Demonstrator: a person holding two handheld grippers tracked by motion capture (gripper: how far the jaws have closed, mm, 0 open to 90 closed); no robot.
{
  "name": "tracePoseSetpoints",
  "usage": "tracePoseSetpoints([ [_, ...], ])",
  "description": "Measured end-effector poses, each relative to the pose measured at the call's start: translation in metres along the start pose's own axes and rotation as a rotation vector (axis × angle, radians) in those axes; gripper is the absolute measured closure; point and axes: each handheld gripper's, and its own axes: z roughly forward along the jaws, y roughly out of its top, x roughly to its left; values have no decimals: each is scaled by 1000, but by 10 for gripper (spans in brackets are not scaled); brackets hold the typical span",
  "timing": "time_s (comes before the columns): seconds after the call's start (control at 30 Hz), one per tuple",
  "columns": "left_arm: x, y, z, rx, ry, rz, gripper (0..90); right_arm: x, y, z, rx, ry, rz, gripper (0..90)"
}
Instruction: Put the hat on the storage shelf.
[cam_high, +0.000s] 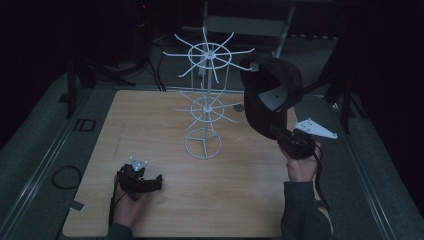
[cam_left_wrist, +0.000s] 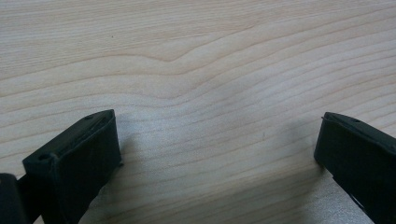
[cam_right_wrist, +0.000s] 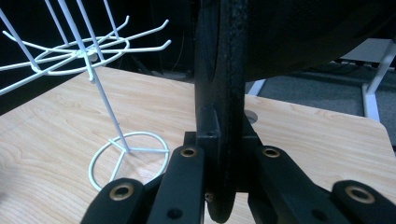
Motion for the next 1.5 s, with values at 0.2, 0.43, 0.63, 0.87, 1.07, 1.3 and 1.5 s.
tracePoseSetpoints([
  [0.2,0,0,0,0,0,1,2,0,1,0,-2,-1,1,863],
  [0.43,0,0,0,-1,0,-1,2,2,4,-1,-10,-1,-4,863],
  [0.63,0,0,0,-2,0,-1,2,3,6,-2,-12,-3,-11,863],
  [0.87,0,0,0,0,0,1,2,4,9,-3,-20,-7,-15,863],
  [1.07,0,0,0,0,0,1,2,4,11,-4,-26,-10,-18,864],
  [1.3,0,0,0,0,0,1,2,5,13,-4,-31,-18,-23,863],
  [1.5,0,0,0,0,0,1,2,6,15,-4,-36,-23,-32,863],
])
